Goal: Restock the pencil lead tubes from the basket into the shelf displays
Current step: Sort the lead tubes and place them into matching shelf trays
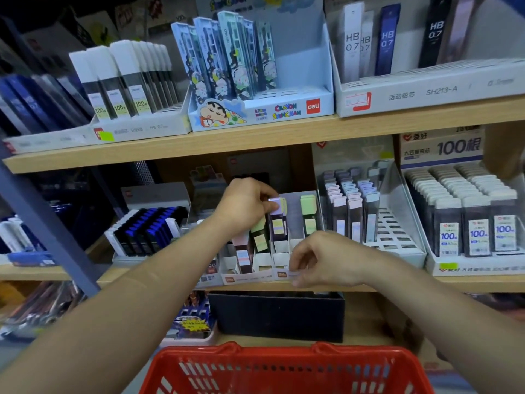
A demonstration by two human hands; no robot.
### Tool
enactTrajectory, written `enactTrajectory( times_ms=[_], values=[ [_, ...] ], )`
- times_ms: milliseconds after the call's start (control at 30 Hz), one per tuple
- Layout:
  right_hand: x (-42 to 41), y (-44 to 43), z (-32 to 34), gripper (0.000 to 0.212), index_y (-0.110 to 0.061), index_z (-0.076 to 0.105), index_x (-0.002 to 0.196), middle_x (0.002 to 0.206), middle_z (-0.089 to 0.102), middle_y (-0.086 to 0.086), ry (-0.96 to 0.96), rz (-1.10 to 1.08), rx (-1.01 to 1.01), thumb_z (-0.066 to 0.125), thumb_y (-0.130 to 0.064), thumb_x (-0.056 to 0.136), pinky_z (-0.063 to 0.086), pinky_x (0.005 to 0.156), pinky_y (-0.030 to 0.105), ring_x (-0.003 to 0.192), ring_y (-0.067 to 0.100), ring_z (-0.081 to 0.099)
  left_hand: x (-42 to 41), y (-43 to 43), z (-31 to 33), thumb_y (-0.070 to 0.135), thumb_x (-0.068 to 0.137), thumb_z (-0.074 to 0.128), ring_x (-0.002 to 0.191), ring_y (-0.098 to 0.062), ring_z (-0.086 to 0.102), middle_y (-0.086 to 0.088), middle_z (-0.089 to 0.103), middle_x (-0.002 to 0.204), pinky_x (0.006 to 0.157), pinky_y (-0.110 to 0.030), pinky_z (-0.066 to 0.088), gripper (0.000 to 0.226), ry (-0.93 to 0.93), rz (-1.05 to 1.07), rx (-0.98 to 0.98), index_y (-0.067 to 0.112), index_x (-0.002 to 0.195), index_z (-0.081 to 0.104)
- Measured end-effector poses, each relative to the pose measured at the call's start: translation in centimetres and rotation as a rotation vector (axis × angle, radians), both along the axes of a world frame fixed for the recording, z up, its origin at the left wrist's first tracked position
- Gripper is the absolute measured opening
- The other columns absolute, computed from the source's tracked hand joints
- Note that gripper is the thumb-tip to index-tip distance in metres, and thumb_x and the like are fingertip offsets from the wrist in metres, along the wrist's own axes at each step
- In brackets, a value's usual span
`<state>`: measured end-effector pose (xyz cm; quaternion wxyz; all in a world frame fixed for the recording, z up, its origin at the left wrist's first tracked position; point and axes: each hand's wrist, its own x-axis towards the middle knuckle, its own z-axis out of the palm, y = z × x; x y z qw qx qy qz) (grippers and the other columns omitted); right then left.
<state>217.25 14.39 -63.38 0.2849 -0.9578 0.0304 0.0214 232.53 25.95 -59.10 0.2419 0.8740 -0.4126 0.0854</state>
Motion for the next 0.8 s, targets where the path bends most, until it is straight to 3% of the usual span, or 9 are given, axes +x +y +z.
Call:
enactTrajectory(
  times_ms=[133,267,433,533,633,733,800],
  values=[
    [0.0,0.5,-0.6,0.008,-0.022,0.077,0.090,0.093,0.069,-0.015,-0.045,0.009,-0.105,0.078,-0.023,0.082,0.041,0.070,0.014,0.081,-0.002,0.057,-0.2,-0.1,-0.3,0.024,0.093,0.063,0.107,-0.020,0.061,-0.005,0.067,0.117,0.092,-0.027,0.044,0.026,-0.125,-0.045,0.091,0.015,0.115,0.071],
    [0.1,0.4,-0.7,0.009,-0.021,0.076,0.093,0.089,0.068,-0.013,-0.095,-0.007,-0.134,0.073,-0.016,0.086,0.045,0.071,0.010,0.082,0.000,0.058,-0.5,-0.4,-0.2,0.023,0.089,0.066,0.102,-0.021,0.061,-0.004,0.066,0.114,0.091,-0.036,0.049,0.024,-0.167,-0.036,0.088,0.018,0.112,0.072],
    [-0.2,0.1,-0.4,0.011,-0.022,0.075,0.098,0.096,0.070,-0.012,-0.115,-0.019,-0.070,0.069,-0.018,0.089,0.054,0.084,0.022,0.089,0.000,0.062,-0.9,0.1,0.0,0.027,0.089,0.067,0.099,-0.017,0.061,-0.001,0.067,0.111,0.086,-0.032,0.050,0.023,-0.172,-0.025,0.049,0.019,0.110,0.071],
    [-0.2,0.1,0.3,0.008,-0.022,0.074,0.094,0.091,0.070,-0.012,-0.163,-0.050,-0.025,0.067,-0.018,0.090,0.054,0.082,0.022,0.086,0.000,0.063,-1.7,1.5,0.8,0.025,0.091,0.062,0.100,-0.018,0.062,-0.002,0.069,0.109,0.088,-0.033,0.049,0.021,-0.212,-0.046,-0.031,0.017,0.106,0.073],
    [-0.5,0.4,1.4,0.007,-0.020,0.073,0.089,0.085,0.073,-0.005,-0.162,-0.080,0.165,0.067,-0.018,0.091,0.057,0.075,0.024,0.080,0.009,0.068,-3.6,3.9,1.3,0.026,0.093,0.059,0.091,-0.010,0.060,0.005,0.069,0.099,0.081,-0.026,0.045,0.020,-0.231,-0.063,-0.115,0.018,0.102,0.075],
    [-1.2,1.2,2.6,0.007,-0.017,0.071,0.091,0.085,0.075,0.002,-0.082,-0.023,0.334,0.065,-0.017,0.093,0.053,0.062,0.019,0.075,0.011,0.070,-6.1,6.9,1.5,0.027,0.092,0.061,0.075,0.002,0.058,0.021,0.063,0.078,0.070,-0.015,0.042,0.015,-0.112,-0.087,-0.127,0.021,0.094,0.075],
    [-1.8,2.2,3.2,0.010,-0.017,0.070,0.092,0.086,0.076,0.001,0.047,0.048,0.359,0.061,-0.020,0.096,0.050,0.060,0.018,0.074,0.010,0.071,-7.6,9.0,1.5,0.024,0.089,0.065,0.065,0.001,0.061,0.014,0.068,0.068,0.063,-0.013,0.045,0.012,0.109,-0.133,-0.060,0.019,0.086,0.076]
  ],
)
